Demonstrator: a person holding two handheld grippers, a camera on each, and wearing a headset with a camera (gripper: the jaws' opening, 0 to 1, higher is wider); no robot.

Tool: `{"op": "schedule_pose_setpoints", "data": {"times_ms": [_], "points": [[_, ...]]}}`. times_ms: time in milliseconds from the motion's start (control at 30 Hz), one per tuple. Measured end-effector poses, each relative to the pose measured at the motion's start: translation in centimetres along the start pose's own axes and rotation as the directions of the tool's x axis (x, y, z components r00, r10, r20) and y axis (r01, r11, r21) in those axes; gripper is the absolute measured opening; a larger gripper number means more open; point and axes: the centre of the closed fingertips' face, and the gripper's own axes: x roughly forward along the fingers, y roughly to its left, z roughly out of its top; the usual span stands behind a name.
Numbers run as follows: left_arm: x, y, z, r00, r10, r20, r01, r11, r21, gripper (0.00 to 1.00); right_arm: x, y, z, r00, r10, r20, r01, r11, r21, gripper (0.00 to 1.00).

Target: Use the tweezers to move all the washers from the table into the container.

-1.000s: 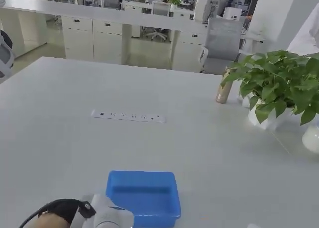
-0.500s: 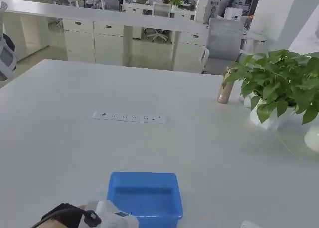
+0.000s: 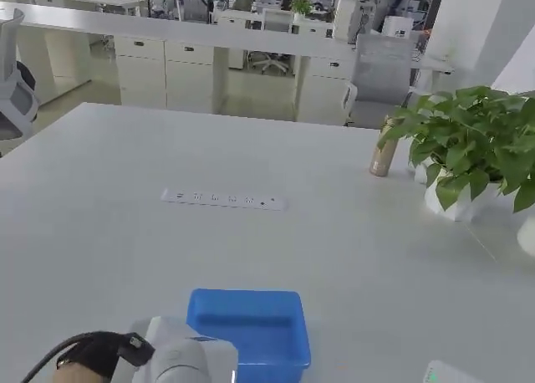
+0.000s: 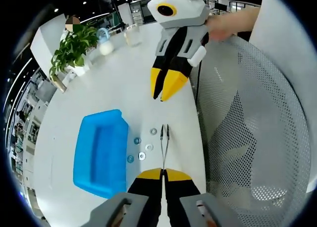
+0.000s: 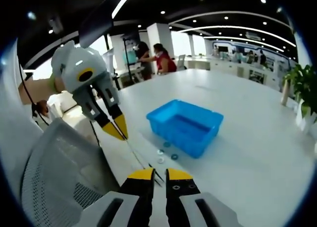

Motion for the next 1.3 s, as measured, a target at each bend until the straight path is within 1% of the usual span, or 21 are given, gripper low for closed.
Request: {"op": "schedule_pose_setpoints", "data": {"times_ms": [67, 133, 267, 367, 467, 500, 567, 600, 667, 767, 867, 900, 933, 967, 1000, 1033, 1133, 1167, 1233, 1267, 1300], "points": [[-0.4, 0.2, 0.7, 0.9998, 0.006, 0.019, -0.006, 1.0, -0.002, 0.0, -0.1, 0.0, 0.1, 1.0, 0.001, -0.004, -0.001, 1.0, -0.012, 0.05], [-0.8, 0.4, 1.6, 0.9985, 0.011, 0.055, -0.01, 1.0, -0.017, 0.0, -0.2, 0.0, 0.2, 0.9999, 0.006, -0.009, -0.007, 1.0, -0.024, 0.05], [-1.4, 0.7, 2.4, 0.9978, 0.015, 0.065, -0.014, 1.0, -0.011, 0.0, -0.3, -0.1, -0.2, 0.9991, 0.023, -0.035, -0.025, 0.997, -0.069, 0.05], [-1.7, 0.6, 3.2, 0.9952, 0.007, 0.098, -0.005, 1.0, -0.02, 0.0, -0.2, 0.0, -0.4, 0.9974, 0.046, -0.057, -0.051, 0.994, -0.096, 0.06], [-1.8, 0.5, 3.6, 0.9935, 0.008, 0.114, -0.006, 1.0, -0.018, 0.0, 0.2, 0.3, -0.9, 0.9925, 0.076, -0.095, -0.089, 0.987, -0.137, 0.09], [-1.7, 0.5, 3.7, 0.993, 0.007, 0.118, -0.005, 1.0, -0.018, 0.0, 0.4, 0.5, -1.3, 0.9882, 0.091, -0.124, -0.11, 0.98, -0.163, 0.1], [-1.7, 0.4, 3.9, 0.9918, 0.006, 0.128, -0.005, 1.0, -0.01, 0.0, 1.1, 0.9, -1.5, 0.9834, 0.105, -0.148, -0.134, 0.971, -0.2, 0.12], [-1.7, 0.3, 3.9, 0.9917, 0.005, 0.128, -0.004, 1.0, -0.011, 0.0, 1.3, 0.9, -1.4, 0.984, 0.106, -0.143, -0.134, 0.971, -0.198, 0.12], [-1.7, 0.3, 4.0, 0.9917, 0.004, 0.129, -0.003, 1.0, -0.007, 0.0, 2.1, 1.5, -1.4, 0.9797, 0.13, -0.153, -0.161, 0.964, -0.21, 0.13], [-1.7, 0.1, 4.3, 0.9915, -0.002, 0.13, 0.001, 1.0, 0.005, 0.0, 3.7, 2.3, -1.2, 0.9722, 0.154, -0.176, -0.199, 0.942, -0.271, 0.15], [-1.6, 0.1, 4.9, 0.9905, -0.007, 0.138, 0.005, 1.0, 0.016, 0.0, 4.9, 2.5, -1.2, 0.9674, 0.164, -0.193, -0.218, 0.927, -0.304, 0.16], [-1.6, 0.0, 5.0, 0.9901, -0.011, 0.14, 0.008, 1.0, 0.019, 0.0, 5.2, 2.6, -1.4, 0.9632, 0.168, -0.21, -0.23, 0.92, -0.319, 0.16], [-1.5, 0.0, 5.3, 0.9896, -0.014, 0.143, 0.009, 1.0, 0.029, 0.0, 5.5, 2.5, -1.2, 0.9628, 0.163, -0.215, -0.233, 0.904, -0.358, 0.16], [-1.5, 0.0, 5.4, 0.9894, -0.013, 0.145, 0.008, 0.999, 0.034, 0.0, 5.7, 2.6, -1.2, 0.9621, 0.167, -0.216, -0.239, 0.896, -0.373, 0.16], [-1.4, 0.0, 5.6, 0.989, -0.018, 0.147, 0.013, 0.999, 0.035, 0.0, 5.8, 2.7, -1.7, 0.9548, 0.176, -0.239, -0.258, 0.89, -0.377, 0.15], [-1.4, 0.0, 5.6, 0.9886, -0.02, 0.149, 0.015, 0.999, 0.038, 0.0, 6.0, 2.7, -1.6, 0.9563, 0.177, -0.233, -0.255, 0.895, -0.367, 0.14], [-1.2, 0.1, 5.9, 0.9874, -0.024, 0.156, 0.018, 0.999, 0.042, 0.0, 5.9, 2.6, -1.5, 0.955, 0.181, -0.235, -0.262, 0.885, -0.385, 0.07], [-1.2, 0.2, 5.9, 0.9875, -0.023, 0.156, 0.016, 0.999, 0.046, 0.0, 5.8, 2.6, -1.5, 0.9559, 0.178, -0.234, -0.259, 0.885, -0.386, 0.07], [-1.2, 0.2, 6.0, 0.9866, -0.029, 0.161, 0.022, 0.999, 0.046, 0.0, 5.6, 2.8, -1.5, 0.9559, 0.179, -0.233, -0.262, 0.88, -0.397, 0.06], [-1.2, 0.3, 6.1, 0.9855, -0.029, 0.167, 0.02, 0.998, 0.06, 0.0, 5.6, 2.6, -1.5, 0.9564, 0.178, -0.232, -0.26, 0.878, -0.401, 0.06], [-1.2, 0.2, 6.1, 0.9857, -0.03, 0.166, 0.021, 0.998, 0.06, 0.0, 5.5, 2.4, -1.4, 0.9598, 0.166, -0.226, -0.248, 0.879, -0.407, 0.06]]}}
